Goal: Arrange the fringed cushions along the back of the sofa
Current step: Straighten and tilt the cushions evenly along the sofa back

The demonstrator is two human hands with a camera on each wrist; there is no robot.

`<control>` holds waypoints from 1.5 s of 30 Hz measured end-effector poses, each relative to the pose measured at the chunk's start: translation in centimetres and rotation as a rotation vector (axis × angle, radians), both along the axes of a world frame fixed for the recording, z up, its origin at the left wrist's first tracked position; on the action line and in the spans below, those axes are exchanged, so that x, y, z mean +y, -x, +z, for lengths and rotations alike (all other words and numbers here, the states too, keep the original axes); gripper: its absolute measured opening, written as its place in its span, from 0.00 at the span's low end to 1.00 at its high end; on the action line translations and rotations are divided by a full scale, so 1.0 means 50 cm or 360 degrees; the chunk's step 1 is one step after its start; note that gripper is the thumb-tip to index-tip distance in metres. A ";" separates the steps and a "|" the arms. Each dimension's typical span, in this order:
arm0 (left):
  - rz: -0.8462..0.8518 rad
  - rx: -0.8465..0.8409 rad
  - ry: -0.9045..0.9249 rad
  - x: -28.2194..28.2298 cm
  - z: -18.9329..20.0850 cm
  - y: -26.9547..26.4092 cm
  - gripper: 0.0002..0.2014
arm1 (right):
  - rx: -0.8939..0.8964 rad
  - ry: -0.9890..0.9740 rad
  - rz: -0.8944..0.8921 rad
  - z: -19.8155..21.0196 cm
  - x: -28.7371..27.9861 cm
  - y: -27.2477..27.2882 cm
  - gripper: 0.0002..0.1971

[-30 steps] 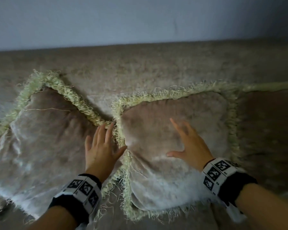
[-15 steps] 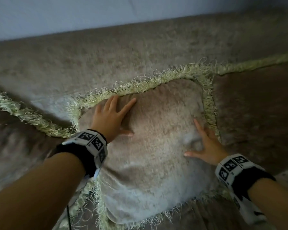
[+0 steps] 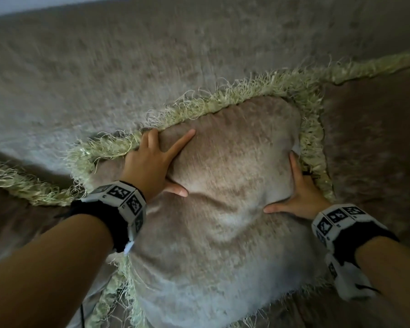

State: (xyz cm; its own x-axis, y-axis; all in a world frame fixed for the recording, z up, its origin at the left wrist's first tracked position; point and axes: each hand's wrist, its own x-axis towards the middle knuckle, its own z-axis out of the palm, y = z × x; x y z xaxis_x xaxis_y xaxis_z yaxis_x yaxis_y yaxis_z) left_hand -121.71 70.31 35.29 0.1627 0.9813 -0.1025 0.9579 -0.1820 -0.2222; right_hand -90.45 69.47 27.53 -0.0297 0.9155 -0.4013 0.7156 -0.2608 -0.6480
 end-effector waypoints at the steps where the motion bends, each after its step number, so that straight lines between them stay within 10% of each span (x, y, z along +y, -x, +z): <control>1: -0.0027 -0.0004 -0.0029 0.002 -0.003 0.003 0.62 | -0.0003 -0.0051 -0.0028 -0.004 -0.005 0.001 0.75; 13: -0.0217 -0.0111 -0.0060 -0.072 0.026 -0.022 0.58 | -0.0035 -0.0063 -0.0095 0.048 -0.130 -0.018 0.71; 28: 0.0236 -0.0807 -0.0438 -0.258 0.164 0.035 0.54 | -0.0573 -0.0276 0.0661 0.410 -0.021 0.021 0.68; 34: 0.0563 -0.0565 -0.0392 -0.274 0.118 0.065 0.59 | -0.1041 -0.0257 0.0784 0.347 0.006 0.089 0.69; 45: 0.0382 -0.0496 -0.0164 -0.178 -0.070 0.052 0.67 | -0.0947 -0.0244 0.0640 0.199 0.000 0.124 0.73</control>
State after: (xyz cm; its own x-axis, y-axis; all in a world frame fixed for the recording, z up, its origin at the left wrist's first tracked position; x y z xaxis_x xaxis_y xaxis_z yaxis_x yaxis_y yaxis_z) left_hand -124.31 61.40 31.80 -0.0646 0.9978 0.0161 0.9948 0.0631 0.0798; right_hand -96.66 69.48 37.50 -0.1918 0.9269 -0.3226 0.9791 0.1581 -0.1279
